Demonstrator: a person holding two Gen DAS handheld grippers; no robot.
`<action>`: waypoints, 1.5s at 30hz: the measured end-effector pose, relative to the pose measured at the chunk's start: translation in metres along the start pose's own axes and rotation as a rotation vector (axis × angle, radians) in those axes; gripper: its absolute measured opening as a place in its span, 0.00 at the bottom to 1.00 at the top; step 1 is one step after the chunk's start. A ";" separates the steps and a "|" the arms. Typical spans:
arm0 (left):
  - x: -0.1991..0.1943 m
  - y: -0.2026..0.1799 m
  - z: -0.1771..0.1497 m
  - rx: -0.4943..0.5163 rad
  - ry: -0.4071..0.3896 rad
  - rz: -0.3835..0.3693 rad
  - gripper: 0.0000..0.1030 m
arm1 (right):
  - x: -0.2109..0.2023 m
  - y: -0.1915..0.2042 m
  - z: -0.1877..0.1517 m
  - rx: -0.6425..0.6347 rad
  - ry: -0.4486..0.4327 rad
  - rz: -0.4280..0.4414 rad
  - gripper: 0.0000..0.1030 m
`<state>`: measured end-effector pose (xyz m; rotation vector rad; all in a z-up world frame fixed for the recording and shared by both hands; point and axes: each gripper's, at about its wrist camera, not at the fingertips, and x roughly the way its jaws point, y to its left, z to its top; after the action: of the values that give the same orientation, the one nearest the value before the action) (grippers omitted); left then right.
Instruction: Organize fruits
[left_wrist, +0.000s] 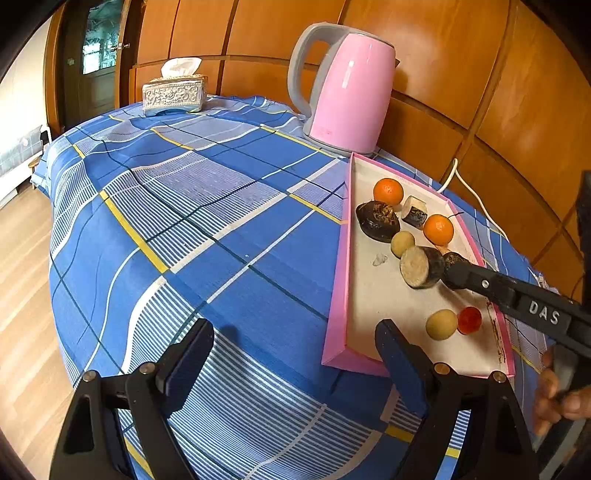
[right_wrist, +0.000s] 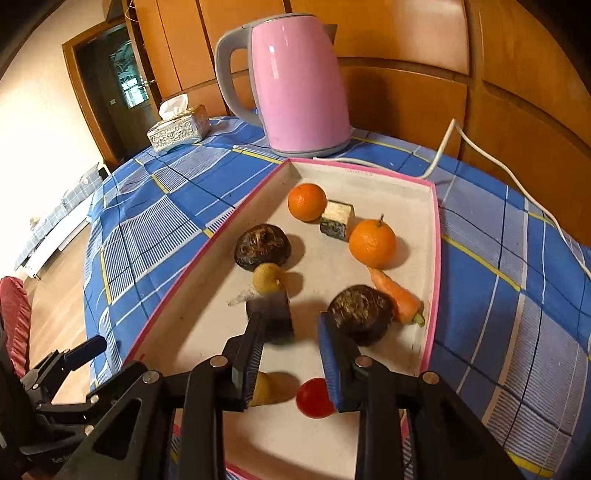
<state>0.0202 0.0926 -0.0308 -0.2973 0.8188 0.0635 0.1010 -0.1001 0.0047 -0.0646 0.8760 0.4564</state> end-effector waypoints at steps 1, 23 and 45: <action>0.000 0.000 0.000 0.001 -0.001 0.001 0.87 | -0.001 0.000 -0.002 0.002 -0.001 -0.002 0.29; -0.011 -0.010 -0.001 0.051 -0.040 0.022 0.92 | -0.033 0.005 -0.026 0.015 -0.059 -0.066 0.29; -0.035 -0.036 -0.001 0.144 -0.141 0.047 1.00 | -0.077 -0.016 -0.073 0.116 -0.154 -0.317 0.36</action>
<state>0.0017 0.0603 0.0029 -0.1360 0.6861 0.0686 0.0117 -0.1600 0.0136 -0.0597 0.7232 0.1122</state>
